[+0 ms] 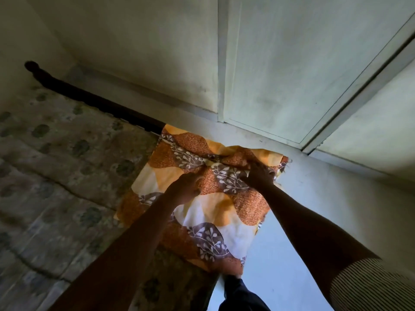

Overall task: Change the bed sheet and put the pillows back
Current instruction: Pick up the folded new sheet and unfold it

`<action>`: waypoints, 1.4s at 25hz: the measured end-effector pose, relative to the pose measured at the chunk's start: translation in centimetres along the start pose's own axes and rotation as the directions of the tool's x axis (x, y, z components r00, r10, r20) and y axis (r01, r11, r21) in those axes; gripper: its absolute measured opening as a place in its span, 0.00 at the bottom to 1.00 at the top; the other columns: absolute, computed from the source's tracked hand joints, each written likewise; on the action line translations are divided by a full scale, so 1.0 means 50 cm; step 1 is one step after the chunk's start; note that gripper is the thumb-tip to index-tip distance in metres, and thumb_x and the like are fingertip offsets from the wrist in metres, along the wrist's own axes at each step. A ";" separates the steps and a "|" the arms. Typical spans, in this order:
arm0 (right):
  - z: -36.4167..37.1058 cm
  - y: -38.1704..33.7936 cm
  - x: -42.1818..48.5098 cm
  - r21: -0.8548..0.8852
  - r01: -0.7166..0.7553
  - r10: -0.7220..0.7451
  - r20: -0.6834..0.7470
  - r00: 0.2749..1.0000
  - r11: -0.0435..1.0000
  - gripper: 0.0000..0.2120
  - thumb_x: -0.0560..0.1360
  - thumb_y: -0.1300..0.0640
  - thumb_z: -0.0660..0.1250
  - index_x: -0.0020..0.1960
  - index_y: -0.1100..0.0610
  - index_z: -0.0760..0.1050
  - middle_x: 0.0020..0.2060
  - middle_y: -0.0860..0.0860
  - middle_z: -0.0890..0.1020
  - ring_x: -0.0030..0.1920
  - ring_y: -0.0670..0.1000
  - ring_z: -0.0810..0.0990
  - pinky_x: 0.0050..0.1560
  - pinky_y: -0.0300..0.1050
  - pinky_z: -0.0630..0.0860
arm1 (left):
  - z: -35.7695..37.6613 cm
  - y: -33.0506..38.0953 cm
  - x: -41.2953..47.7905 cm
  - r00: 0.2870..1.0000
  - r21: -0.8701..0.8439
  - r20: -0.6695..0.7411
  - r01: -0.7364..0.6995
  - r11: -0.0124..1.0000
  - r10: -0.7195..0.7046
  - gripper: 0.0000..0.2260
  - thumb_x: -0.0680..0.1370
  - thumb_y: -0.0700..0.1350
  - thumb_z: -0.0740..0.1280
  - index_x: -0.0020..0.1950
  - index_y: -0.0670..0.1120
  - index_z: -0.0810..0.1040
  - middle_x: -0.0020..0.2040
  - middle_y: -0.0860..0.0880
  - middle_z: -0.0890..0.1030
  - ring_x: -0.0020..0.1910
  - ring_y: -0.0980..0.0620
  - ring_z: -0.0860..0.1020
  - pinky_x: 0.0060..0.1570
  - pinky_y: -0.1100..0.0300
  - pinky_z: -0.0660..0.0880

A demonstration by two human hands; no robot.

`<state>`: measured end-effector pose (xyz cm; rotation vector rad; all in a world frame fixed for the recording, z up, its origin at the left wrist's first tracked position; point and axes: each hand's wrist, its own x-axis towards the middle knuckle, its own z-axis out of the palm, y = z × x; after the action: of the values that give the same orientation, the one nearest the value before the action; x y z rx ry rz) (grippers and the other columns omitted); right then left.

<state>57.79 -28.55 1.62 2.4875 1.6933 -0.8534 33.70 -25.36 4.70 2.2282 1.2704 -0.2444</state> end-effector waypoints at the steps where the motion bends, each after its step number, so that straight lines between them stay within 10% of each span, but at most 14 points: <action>1: 0.011 0.001 0.011 -0.054 0.002 -0.001 0.015 1.000 0.999 0.27 0.74 0.39 0.60 0.70 0.48 0.66 0.69 0.56 0.69 0.69 0.61 0.65 0.68 0.59 0.63 | 0.004 0.004 0.010 1.000 0.018 -0.006 0.001 1.000 -0.001 0.29 0.77 0.43 0.65 0.76 0.48 0.57 0.70 0.42 0.68 0.66 0.43 0.69 0.62 0.52 0.69; 6: 0.028 -0.053 -0.072 0.025 0.380 -0.376 0.221 0.900 0.925 0.15 0.78 0.47 0.60 0.54 0.55 0.80 0.53 0.55 0.82 0.54 0.55 0.79 0.44 0.42 0.69 | 0.007 -0.038 0.062 0.986 0.381 -0.057 -0.125 0.916 0.159 0.22 0.78 0.46 0.61 0.72 0.47 0.66 0.70 0.43 0.70 0.68 0.41 0.69 0.64 0.44 0.68; 10: 0.042 -0.065 -0.159 0.048 0.436 -0.436 0.208 0.876 0.899 0.15 0.78 0.45 0.60 0.54 0.52 0.81 0.53 0.51 0.82 0.54 0.52 0.79 0.44 0.39 0.65 | -0.039 -0.063 0.059 0.930 0.644 0.263 -0.367 0.672 0.256 0.09 0.77 0.48 0.64 0.47 0.48 0.83 0.48 0.48 0.84 0.50 0.48 0.82 0.59 0.46 0.70; 15: 0.091 -0.114 -0.311 0.041 0.487 -0.488 0.113 0.865 0.873 0.15 0.79 0.50 0.59 0.58 0.55 0.78 0.57 0.55 0.79 0.59 0.54 0.76 0.55 0.44 0.70 | -0.021 -0.102 -0.149 0.997 0.484 0.041 -0.072 0.872 0.060 0.19 0.66 0.57 0.69 0.46 0.43 0.82 0.46 0.44 0.82 0.48 0.46 0.80 0.42 0.64 0.75; 22: 0.290 -0.280 -0.655 0.090 0.504 -0.511 0.080 0.856 0.859 0.15 0.80 0.51 0.59 0.63 0.53 0.76 0.60 0.51 0.80 0.57 0.52 0.79 0.55 0.40 0.72 | 0.122 -0.228 -0.605 0.975 0.395 -0.014 0.209 0.895 -0.222 0.15 0.81 0.47 0.58 0.63 0.44 0.75 0.64 0.45 0.75 0.64 0.46 0.72 0.64 0.54 0.64; 27: 0.494 -0.333 -0.863 0.154 0.466 -0.489 0.198 0.850 0.871 0.13 0.80 0.53 0.59 0.60 0.51 0.77 0.54 0.51 0.83 0.48 0.50 0.82 0.47 0.39 0.76 | 0.273 -0.316 -0.891 0.974 0.346 0.046 0.193 0.918 -0.222 0.19 0.81 0.51 0.55 0.67 0.43 0.71 0.69 0.44 0.71 0.68 0.47 0.68 0.69 0.55 0.56; 32: 0.557 -0.306 -0.928 0.322 0.299 -0.398 0.303 0.866 0.898 0.16 0.78 0.59 0.63 0.65 0.57 0.73 0.60 0.53 0.79 0.57 0.51 0.79 0.58 0.38 0.72 | 0.384 -0.314 -0.945 0.967 0.249 0.076 0.219 0.944 -0.244 0.16 0.74 0.49 0.58 0.51 0.42 0.81 0.50 0.41 0.81 0.50 0.42 0.81 0.54 0.59 0.71; 35: 0.523 -0.278 -0.895 0.344 0.244 -0.317 0.175 0.932 0.907 0.15 0.76 0.59 0.65 0.63 0.57 0.75 0.57 0.54 0.81 0.55 0.52 0.80 0.58 0.41 0.73 | 0.379 -0.293 -0.906 0.979 0.273 0.069 0.166 0.948 -0.191 0.18 0.78 0.48 0.61 0.66 0.46 0.72 0.64 0.46 0.74 0.65 0.46 0.71 0.67 0.55 0.63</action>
<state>22.76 -69.17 3.06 2.2242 1.9980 -1.4867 -0.68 -63.28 2.29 2.2892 1.4614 -0.6167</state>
